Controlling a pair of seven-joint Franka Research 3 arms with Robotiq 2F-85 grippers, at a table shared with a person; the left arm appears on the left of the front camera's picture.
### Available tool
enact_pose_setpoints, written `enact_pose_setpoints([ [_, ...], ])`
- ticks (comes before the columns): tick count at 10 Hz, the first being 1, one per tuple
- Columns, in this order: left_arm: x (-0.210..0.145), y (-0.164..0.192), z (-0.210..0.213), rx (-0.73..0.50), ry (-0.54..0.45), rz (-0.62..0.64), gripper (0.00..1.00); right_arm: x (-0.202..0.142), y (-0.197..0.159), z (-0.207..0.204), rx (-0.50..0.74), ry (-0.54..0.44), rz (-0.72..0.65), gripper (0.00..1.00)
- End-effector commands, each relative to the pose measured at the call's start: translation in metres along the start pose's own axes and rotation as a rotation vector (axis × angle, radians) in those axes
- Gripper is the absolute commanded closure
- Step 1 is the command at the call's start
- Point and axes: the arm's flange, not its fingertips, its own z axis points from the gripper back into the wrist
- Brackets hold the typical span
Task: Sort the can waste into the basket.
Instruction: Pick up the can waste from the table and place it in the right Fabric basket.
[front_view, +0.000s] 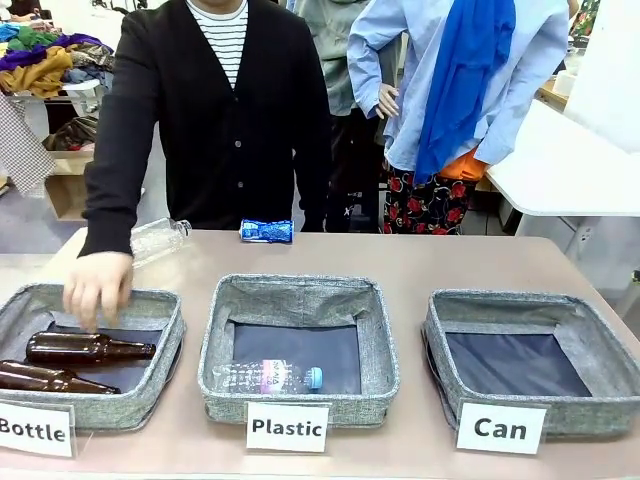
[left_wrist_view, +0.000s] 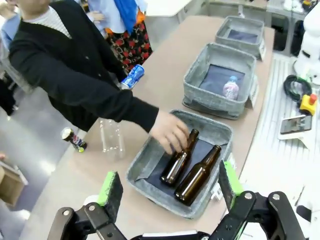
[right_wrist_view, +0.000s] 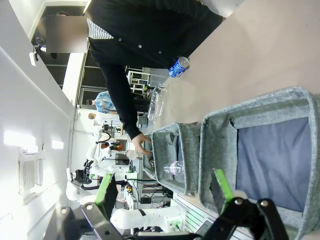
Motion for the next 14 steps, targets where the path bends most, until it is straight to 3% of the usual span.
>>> enact_pose_setpoints([
  [1,0.005,0.002,0.005,0.013,0.002,-0.014,0.00,0.000,0.004,0.001,0.001,0.006,-0.019,0.00],
  [5,0.019,0.013,-0.011,-0.013,0.041,-0.033,0.00,0.000,0.004,0.001,0.001,0.006,-0.019,0.00],
  [7,0.052,0.024,-0.052,-0.060,0.099,-0.085,0.00,0.000,0.004,0.001,0.001,0.006,-0.019,0.00],
  [11,0.143,0.042,-0.198,-0.151,0.360,-0.248,0.00,0.000,0.004,0.001,0.001,0.006,-0.019,0.00],
  [14,0.202,0.029,-0.309,-0.191,0.491,-0.404,0.00,0.000,0.004,0.001,0.001,0.006,-0.019,0.00],
])
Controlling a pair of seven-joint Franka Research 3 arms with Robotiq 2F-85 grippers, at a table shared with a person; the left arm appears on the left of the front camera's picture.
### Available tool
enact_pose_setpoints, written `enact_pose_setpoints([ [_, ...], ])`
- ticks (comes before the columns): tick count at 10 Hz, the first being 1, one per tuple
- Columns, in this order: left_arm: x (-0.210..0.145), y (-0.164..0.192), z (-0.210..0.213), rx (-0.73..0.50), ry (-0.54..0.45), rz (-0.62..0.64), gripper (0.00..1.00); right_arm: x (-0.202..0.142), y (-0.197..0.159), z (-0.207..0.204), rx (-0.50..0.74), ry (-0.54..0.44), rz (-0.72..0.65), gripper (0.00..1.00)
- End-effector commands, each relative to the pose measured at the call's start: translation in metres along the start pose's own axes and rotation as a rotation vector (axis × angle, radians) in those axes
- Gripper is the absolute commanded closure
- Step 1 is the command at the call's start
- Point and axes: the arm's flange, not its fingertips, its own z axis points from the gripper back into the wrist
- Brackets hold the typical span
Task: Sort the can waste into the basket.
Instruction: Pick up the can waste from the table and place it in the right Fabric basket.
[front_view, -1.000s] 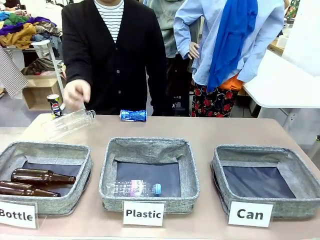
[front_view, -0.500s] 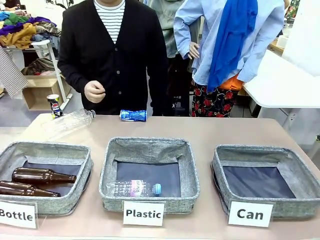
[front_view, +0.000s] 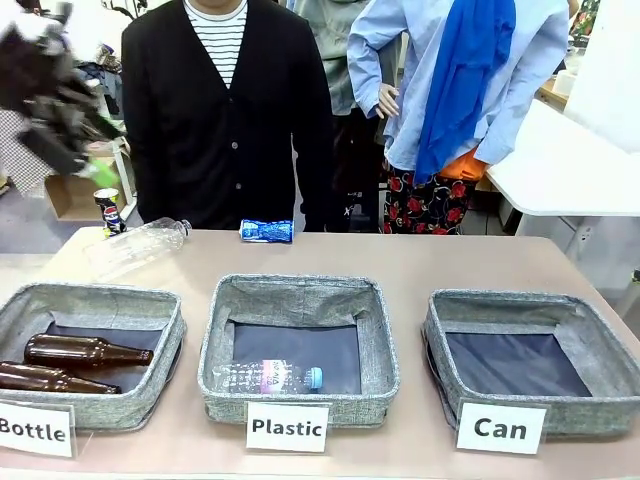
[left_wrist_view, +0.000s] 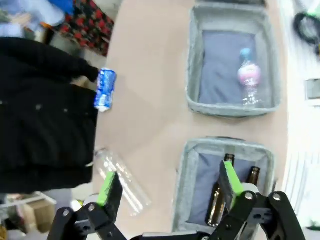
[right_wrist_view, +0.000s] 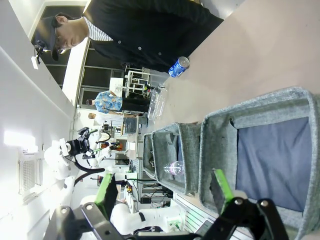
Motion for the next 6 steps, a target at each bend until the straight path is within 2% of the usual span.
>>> enact_pose_setpoints([
  [1,0.037,0.026,-0.030,-0.037,0.117,-0.085,0.00,0.000,0.004,0.001,0.001,0.006,-0.019,0.00],
  [2,0.060,0.031,-0.049,-0.005,0.208,-0.093,0.00,0.000,0.004,0.001,0.001,0.006,-0.019,0.00],
  [4,0.098,0.032,-0.078,-0.058,0.237,-0.221,0.00,0.000,0.004,0.001,0.001,0.006,-0.019,0.00],
  [6,0.120,0.031,-0.100,-0.120,0.278,-0.245,0.00,0.000,0.004,0.001,0.001,0.006,-0.019,0.00],
])
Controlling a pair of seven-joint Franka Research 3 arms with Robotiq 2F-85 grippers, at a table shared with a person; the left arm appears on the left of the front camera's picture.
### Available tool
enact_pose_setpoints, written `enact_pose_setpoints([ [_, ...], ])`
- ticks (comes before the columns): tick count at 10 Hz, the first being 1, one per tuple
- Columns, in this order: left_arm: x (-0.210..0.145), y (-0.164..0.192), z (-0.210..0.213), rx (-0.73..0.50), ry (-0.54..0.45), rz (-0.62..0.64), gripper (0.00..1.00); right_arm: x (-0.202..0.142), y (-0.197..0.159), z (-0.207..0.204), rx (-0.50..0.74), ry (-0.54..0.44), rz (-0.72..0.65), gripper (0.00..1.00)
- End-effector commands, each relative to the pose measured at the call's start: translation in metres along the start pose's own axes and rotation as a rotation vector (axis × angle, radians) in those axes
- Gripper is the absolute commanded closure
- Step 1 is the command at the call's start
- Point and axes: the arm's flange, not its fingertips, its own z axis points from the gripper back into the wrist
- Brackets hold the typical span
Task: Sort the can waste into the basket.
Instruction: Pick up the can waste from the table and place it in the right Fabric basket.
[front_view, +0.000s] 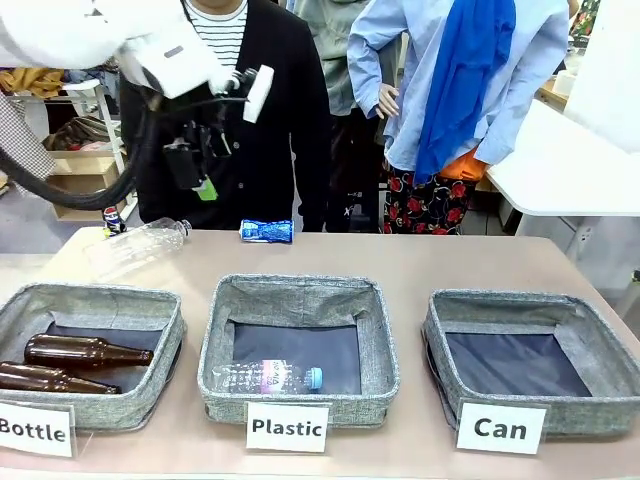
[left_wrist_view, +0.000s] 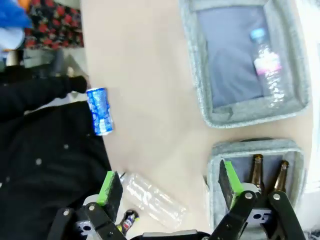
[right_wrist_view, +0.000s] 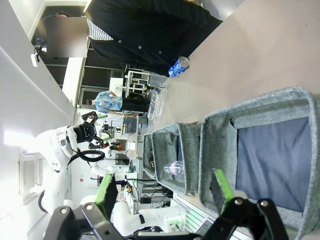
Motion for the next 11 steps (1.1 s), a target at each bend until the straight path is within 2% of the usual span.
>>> enact_pose_setpoints([
  [1,-0.012,-0.004,0.007,0.026,-0.015,0.029,0.00,0.000,0.004,0.001,0.001,0.006,-0.019,0.00],
  [5,-0.005,0.003,0.005,0.008,-0.002,0.013,0.00,0.000,0.004,0.001,0.001,0.006,-0.019,0.00],
  [6,0.007,0.005,-0.012,0.035,0.000,-0.025,0.00,0.000,0.004,0.001,0.001,0.006,-0.019,0.00],
  [8,0.018,0.012,-0.053,0.157,0.016,0.051,0.00,0.000,0.004,0.001,0.001,0.006,-0.019,0.00],
  [10,0.021,0.022,-0.088,0.158,0.008,0.062,0.00,0.000,0.004,0.001,0.001,0.006,-0.019,0.00],
  [11,0.019,0.031,-0.100,0.184,0.006,0.105,0.00,0.000,0.004,0.001,0.001,0.006,-0.019,0.00],
])
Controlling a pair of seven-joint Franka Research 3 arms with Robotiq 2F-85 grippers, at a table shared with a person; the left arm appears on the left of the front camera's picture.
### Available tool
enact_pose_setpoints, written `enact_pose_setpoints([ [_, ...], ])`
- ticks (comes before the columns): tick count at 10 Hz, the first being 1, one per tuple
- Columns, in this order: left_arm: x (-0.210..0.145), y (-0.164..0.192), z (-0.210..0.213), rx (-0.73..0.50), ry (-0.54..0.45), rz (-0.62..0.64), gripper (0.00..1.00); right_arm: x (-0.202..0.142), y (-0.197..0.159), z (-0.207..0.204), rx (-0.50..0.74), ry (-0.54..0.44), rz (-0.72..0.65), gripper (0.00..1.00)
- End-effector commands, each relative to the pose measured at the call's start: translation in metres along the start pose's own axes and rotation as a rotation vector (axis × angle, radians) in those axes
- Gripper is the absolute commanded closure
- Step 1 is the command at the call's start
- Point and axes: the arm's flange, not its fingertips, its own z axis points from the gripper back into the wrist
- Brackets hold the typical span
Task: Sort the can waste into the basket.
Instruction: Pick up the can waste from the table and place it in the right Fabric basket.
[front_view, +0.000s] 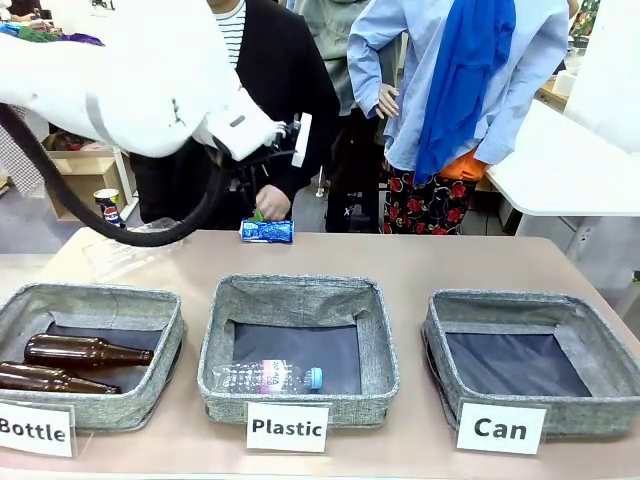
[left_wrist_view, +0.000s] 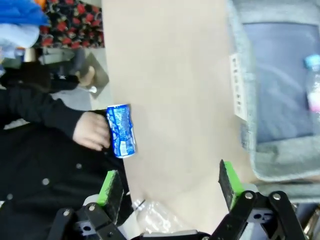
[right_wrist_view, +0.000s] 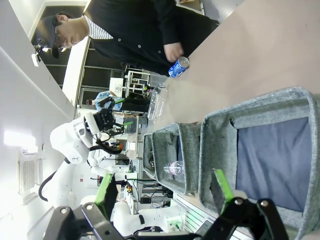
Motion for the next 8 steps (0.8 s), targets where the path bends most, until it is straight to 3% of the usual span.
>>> enact_pose_setpoints([
  [1,-0.010,0.017,-0.008,-0.015,0.012,0.054,0.00,0.000,0.004,0.001,0.001,0.006,-0.019,0.00],
  [2,-0.035,0.023,0.019,-0.104,-0.047,0.021,0.00,0.000,0.004,0.001,0.001,0.006,-0.019,0.00],
  [4,-0.089,-0.006,0.144,-0.158,-0.153,-0.001,0.00,0.000,0.004,0.001,0.001,0.006,-0.019,0.00],
  [6,-0.145,-0.043,0.244,-0.042,-0.138,0.196,0.00,0.000,0.004,0.001,0.001,0.006,-0.019,0.00],
  [7,-0.172,-0.054,0.267,-0.013,-0.128,0.273,0.00,0.000,0.004,0.001,0.001,0.006,-0.019,0.00],
  [8,-0.200,-0.059,0.281,-0.061,-0.172,0.293,0.00,0.000,0.004,0.001,0.001,0.006,-0.019,0.00],
])
